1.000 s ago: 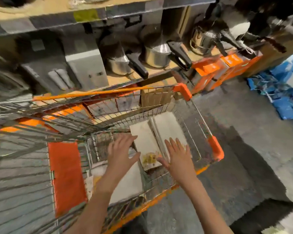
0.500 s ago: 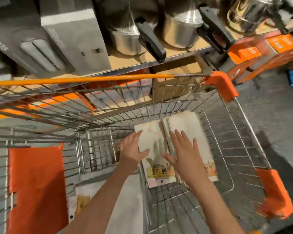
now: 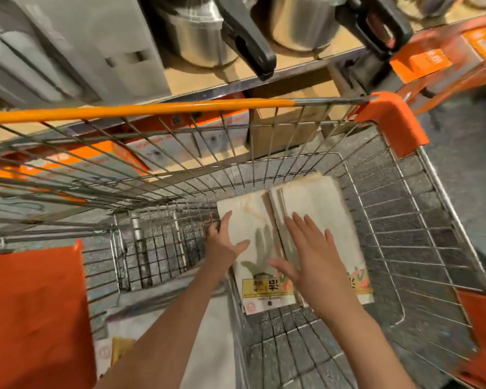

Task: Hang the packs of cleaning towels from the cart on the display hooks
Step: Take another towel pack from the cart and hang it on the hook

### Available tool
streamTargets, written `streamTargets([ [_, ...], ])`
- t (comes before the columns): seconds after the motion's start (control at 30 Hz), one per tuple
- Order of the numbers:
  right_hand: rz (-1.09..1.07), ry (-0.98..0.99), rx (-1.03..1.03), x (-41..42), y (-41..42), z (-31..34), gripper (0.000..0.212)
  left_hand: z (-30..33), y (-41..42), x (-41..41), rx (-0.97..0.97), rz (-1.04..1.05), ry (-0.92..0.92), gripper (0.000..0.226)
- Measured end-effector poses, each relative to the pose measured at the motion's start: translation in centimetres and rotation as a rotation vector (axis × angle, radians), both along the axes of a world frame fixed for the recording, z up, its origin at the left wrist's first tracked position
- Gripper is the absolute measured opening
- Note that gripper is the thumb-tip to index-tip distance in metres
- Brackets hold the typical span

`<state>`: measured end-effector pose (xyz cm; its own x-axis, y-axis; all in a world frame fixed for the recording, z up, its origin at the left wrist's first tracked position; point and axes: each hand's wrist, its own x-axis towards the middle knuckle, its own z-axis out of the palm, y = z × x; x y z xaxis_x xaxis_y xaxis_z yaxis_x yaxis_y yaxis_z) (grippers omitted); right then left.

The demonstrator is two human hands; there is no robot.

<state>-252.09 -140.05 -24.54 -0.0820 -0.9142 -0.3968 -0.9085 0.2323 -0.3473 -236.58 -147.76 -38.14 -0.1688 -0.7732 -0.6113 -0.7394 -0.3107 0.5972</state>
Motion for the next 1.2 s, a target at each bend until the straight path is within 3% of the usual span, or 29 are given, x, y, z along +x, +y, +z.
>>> streamTargets([
  [0.17,-0.016,-0.03,-0.023,-0.1,-0.1,-0.1,0.08,-1.2,0.3,-0.5,0.162,0.077,0.114,0.102],
  [0.37,-0.038,-0.042,-0.032,-0.3,-0.4,0.3,0.082,-1.8,0.2,-0.6,0.143,0.163,0.205,0.099],
  [0.73,-0.095,-0.044,-0.003,-0.5,-0.7,0.8,0.092,-2.0,1.3,-1.2,0.112,0.14,0.225,0.09],
  [1.2,-0.069,-0.07,0.021,-0.5,-0.5,0.4,0.085,0.9,0.6,0.0,0.035,0.154,0.451,0.087],
])
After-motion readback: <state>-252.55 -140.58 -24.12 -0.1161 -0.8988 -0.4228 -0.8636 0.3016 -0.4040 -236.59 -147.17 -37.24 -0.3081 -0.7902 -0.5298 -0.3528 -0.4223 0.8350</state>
